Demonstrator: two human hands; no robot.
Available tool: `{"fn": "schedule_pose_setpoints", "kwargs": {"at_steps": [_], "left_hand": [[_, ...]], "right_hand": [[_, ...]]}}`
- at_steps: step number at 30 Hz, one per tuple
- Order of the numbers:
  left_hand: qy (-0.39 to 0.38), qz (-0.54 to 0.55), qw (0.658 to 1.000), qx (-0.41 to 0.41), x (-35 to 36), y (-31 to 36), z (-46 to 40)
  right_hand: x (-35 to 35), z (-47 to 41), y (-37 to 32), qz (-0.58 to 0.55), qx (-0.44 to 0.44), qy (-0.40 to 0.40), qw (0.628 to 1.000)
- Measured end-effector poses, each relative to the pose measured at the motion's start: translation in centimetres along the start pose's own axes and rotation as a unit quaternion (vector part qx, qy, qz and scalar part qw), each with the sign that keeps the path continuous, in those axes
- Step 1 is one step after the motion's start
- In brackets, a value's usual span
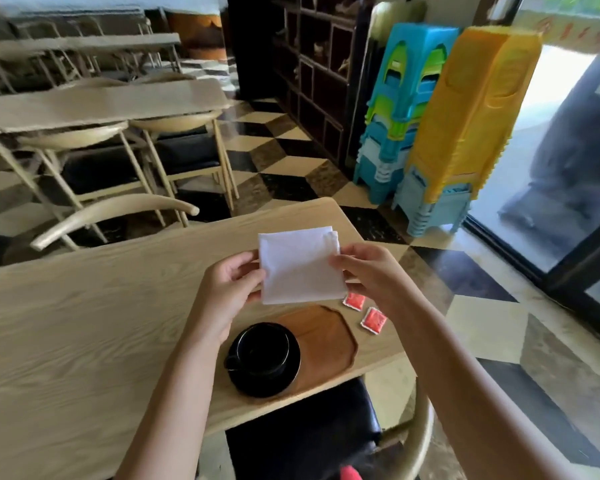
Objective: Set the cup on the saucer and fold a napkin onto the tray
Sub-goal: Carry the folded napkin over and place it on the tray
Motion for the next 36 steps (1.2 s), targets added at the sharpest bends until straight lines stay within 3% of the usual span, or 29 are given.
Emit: {"fn": "schedule_pose_setpoints", "kwargs": {"at_steps": [9,13,18,22,30,36], "left_hand": [[0.205,-0.063,0.977,-0.008,0.0,-5.8,-2.6],[0.237,-0.113,0.965,-0.028,1.6,-10.1,-3.3],[0.222,-0.202,0.951,-0.068,4.1,-15.8,-3.4],[0.214,-0.210,0.945,-0.130,4.9,-19.5,-3.5],[0.146,-0.313,0.925,-0.155,7.6,-23.5,-2.2],[0.035,-0.531,0.842,-0.084,10.7,-25.0,0.4]], "right_hand": [[-0.1,-8.7,3.9,0.055,-0.029,-0.090,0.994],[-1.2,-10.9,8.5,0.090,-0.003,-0.087,0.992],[-2.0,-12.4,15.6,0.148,0.046,-0.078,0.985],[-1.3,-13.2,19.9,0.174,0.079,-0.088,0.978],[0.2,-14.4,22.2,0.272,0.044,-0.078,0.958],[1.2,-14.2,23.3,0.312,0.038,-0.092,0.945]]}}
Point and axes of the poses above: each hand's wrist, its own z-axis away from the middle knuckle, its own x-axis out of the palm, y = z × x, the point moved 8 cm from there along -z, towards the middle knuckle, and after that the axes turned 10 degrees about z, right-handed, at the moved point
